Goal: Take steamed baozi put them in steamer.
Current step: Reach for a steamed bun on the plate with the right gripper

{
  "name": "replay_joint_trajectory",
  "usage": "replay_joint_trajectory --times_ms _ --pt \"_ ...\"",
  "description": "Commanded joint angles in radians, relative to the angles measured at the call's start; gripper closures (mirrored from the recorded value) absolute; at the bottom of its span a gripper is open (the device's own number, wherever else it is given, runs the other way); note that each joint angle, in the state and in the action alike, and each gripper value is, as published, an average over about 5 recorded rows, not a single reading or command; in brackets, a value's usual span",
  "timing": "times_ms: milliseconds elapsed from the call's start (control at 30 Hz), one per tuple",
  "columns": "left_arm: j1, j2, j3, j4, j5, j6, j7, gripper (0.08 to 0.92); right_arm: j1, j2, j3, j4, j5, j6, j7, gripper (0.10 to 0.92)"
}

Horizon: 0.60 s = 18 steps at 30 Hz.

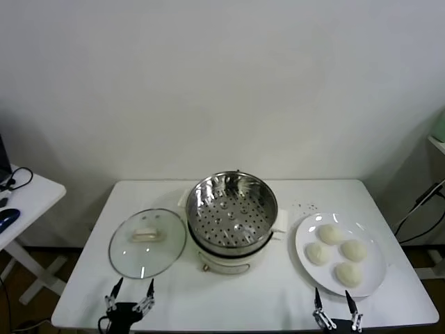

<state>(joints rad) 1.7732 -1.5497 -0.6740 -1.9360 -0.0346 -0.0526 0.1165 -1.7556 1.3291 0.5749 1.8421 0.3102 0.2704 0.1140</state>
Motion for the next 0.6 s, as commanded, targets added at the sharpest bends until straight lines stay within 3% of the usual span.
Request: replay_joint_trajectory --times_ms 33,200,367,467,600 --pt "0.007 0.001 0.004 -0.017 0.003 -0.008 0.0 0.177 0.217 -0.065 0.099 0.091 0.041 -0.341 -0.014 0.203" --pt "0.005 0.003 0.007 -0.03 0.003 -0.015 0.0 0.177 0.509 -0.286 0.082 0.042 0.137 -0.65 -0.051 0.203" --pt "0.022 0.004 0.019 -0.048 0.013 -0.023 -0.001 0.177 0.679 -0.59 0.007 -0.015 0.117 -0.911 -0.287 0.203" --pt "0.029 0.006 0.02 -0.053 0.018 -0.029 0.0 0.177 0.754 -0.766 -0.058 -0.08 0.02 -0.903 -0.476 0.203" --pt "0.029 0.009 0.015 -0.052 0.016 -0.035 0.0 0.177 0.918 -0.934 -0.256 -0.223 -0.249 -0.694 -0.727 0.203"
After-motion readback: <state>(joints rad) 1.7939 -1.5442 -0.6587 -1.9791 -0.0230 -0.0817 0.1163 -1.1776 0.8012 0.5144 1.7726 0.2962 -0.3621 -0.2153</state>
